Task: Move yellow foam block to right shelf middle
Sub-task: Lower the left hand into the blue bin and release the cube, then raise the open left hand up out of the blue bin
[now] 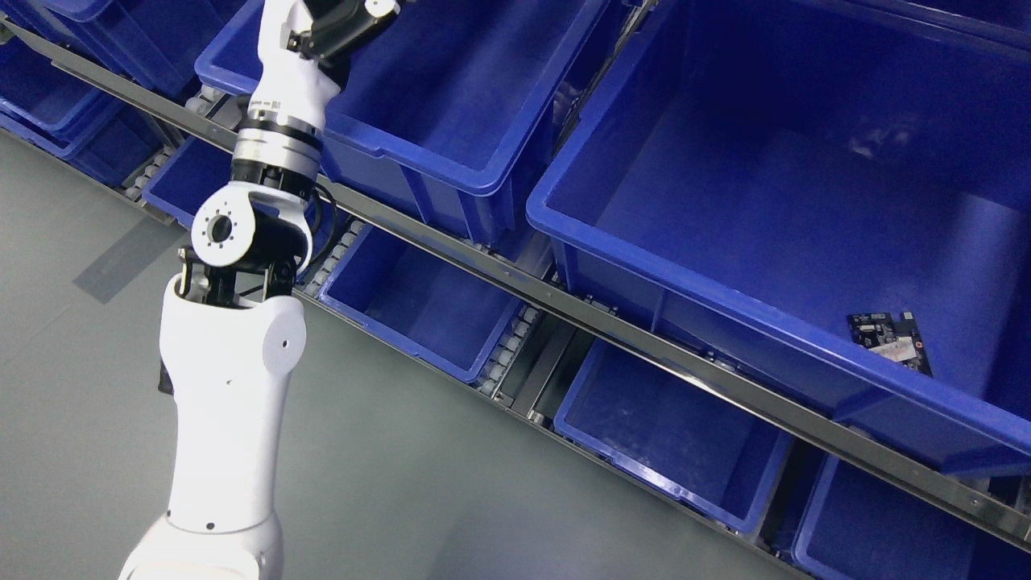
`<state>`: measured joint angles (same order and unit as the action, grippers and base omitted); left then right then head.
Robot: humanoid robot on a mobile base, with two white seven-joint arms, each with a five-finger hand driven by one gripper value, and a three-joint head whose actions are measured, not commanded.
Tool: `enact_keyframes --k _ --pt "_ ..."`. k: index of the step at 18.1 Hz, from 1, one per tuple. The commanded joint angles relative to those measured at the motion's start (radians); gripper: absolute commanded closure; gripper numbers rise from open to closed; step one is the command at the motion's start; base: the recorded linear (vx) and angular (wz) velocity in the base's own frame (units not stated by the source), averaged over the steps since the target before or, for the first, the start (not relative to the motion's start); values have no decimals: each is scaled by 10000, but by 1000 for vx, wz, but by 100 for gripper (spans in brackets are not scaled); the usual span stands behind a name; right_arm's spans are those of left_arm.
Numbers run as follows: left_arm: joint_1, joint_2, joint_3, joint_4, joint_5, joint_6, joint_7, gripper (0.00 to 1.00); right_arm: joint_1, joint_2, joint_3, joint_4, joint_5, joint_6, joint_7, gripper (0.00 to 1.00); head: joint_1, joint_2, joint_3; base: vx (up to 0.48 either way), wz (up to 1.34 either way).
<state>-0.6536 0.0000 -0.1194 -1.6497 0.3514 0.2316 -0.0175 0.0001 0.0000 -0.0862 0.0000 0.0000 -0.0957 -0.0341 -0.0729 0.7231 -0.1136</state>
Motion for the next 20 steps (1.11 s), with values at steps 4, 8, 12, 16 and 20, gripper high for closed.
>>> enact_keyframes --k 4,8,12,16,20 --pt "-1502 175 -493 1004 -16 2636 773 56 14 -175 3 -175 31 6 3 0 0 0 0 5 -8" --pt "-1837 175 -632 2242 -123 2746 850 46 14 -175 3 -175 31 6 3 0 0 1 0 17 -7" --pt "-2131 175 -891 2584 -276 3250 819 4 14 -175 2 -175 31 6 3 0 0 1 0 0 0" --pt "-2146 175 -740 2248 -645 3160 865 0 14 -175 3 -175 31 6 3 0 0 1 0 0 0" --pt "-2116 175 364 1742 -630 1661 666 0 14 -175 3 -175 46 6 3 0 0 1 0 0 0"
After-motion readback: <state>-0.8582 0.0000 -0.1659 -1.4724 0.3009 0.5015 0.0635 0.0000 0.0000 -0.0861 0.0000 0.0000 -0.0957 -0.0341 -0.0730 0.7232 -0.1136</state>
